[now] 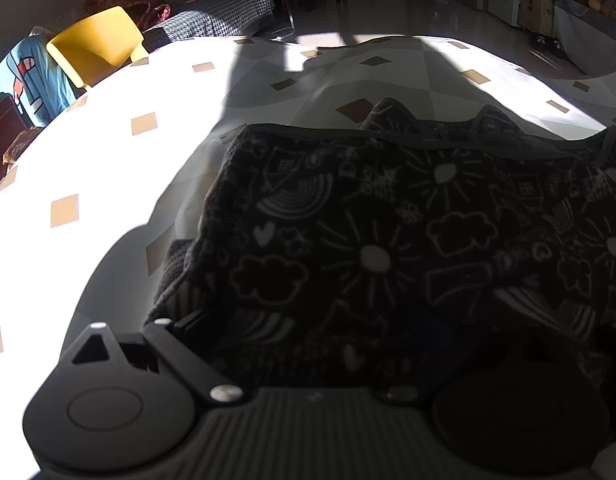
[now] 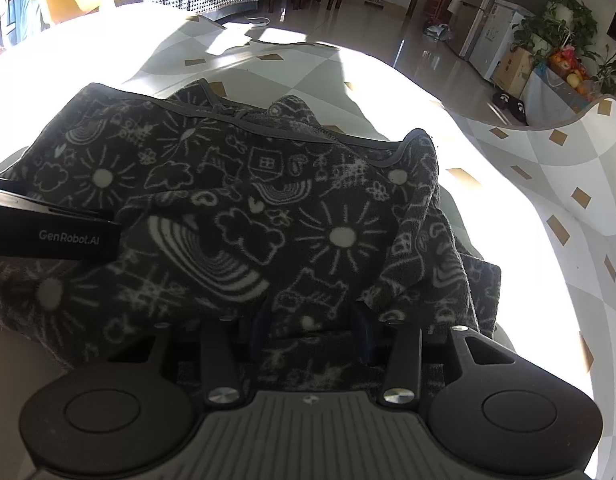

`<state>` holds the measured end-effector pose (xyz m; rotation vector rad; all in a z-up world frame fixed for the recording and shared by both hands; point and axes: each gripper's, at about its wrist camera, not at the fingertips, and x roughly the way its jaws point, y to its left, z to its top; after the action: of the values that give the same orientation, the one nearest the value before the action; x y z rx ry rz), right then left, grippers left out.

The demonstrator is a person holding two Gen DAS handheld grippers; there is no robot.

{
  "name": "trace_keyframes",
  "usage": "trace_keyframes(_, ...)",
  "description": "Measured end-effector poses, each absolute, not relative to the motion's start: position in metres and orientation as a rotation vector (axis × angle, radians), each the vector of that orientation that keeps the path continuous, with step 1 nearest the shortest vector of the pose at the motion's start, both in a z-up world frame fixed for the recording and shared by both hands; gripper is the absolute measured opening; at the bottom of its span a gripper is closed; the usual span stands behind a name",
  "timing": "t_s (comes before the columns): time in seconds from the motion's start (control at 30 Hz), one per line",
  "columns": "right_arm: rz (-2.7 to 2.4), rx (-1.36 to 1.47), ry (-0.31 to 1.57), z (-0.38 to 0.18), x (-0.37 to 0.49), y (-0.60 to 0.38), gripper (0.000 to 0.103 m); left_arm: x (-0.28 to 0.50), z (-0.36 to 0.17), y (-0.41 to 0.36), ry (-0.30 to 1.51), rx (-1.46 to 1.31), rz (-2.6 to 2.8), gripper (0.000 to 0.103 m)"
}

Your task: Fold clothes

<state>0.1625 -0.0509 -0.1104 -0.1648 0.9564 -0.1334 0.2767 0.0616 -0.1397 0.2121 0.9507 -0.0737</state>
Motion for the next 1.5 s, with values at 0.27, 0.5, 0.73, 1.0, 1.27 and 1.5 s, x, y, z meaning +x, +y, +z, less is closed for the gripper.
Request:
trace_keyframes(0.27,-0.126,-0.130,0.993,-0.108,0.124,-0.048,0.044,0.239,-0.136,0.077,0.976,0.211,-0.090,0.098)
trace_keyframes(0.5,-0.148,-0.064,1.001,-0.107,0.086,-0.043,0.045,0.209,-0.134,0.086,0.997,0.220,-0.090,0.100)
trace_keyframes(0.73,-0.159,0.001,0.953,-0.095,0.047,-0.041,0.044,0.183,-0.127,0.094,0.975,0.222,-0.061,0.099)
trace_keyframes(1.0,-0.191,0.004,0.899,-0.093,0.018,-0.040,0.043,0.148,-0.105,0.096,0.896,0.213,-0.060,0.099)
trace_keyframes(1.27,-0.251,0.035,0.840,-0.088,-0.006,-0.051,0.041,0.140,-0.110,0.093,0.909,0.221,-0.048,0.099)
trace_keyframes(1.5,-0.339,0.050,0.804,-0.087,-0.012,-0.069,0.041,0.145,-0.125,0.097,0.940,0.222,-0.012,0.103)
